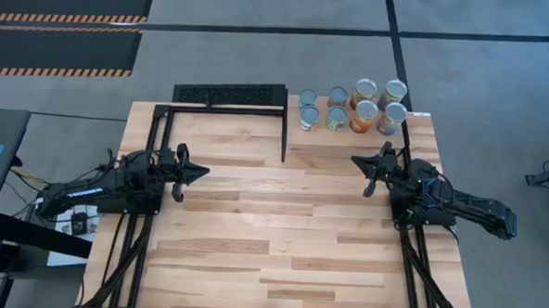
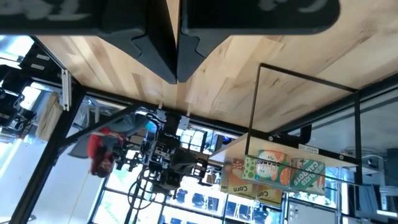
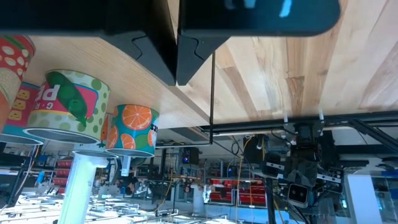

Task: Pick and place cans onto a shelf
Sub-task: Return to Home Position

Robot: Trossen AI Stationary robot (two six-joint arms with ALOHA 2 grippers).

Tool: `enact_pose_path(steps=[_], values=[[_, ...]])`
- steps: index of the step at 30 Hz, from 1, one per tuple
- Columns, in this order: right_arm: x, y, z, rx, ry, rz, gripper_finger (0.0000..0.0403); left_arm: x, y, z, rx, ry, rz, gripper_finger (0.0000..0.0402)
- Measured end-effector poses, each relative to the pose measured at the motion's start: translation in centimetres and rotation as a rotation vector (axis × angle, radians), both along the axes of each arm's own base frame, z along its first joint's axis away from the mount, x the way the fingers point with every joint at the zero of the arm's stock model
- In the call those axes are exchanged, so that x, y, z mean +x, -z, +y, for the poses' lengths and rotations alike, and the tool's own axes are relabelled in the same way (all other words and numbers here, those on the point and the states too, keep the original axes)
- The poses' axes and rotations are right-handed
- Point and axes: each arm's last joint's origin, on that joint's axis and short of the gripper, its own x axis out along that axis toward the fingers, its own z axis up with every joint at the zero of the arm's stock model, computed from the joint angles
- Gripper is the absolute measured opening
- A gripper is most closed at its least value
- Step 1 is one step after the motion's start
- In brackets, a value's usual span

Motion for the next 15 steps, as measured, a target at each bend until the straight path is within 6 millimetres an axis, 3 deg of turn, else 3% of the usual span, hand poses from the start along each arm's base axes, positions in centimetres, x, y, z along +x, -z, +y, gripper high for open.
enact_pose_path(steps=[15], values=[[0.0, 0.0, 0.0, 0.0, 0.0, -0.001, 0.0027, 0.0, 0.0, 0.0, 0.0, 0.0, 0.0, 0.0]])
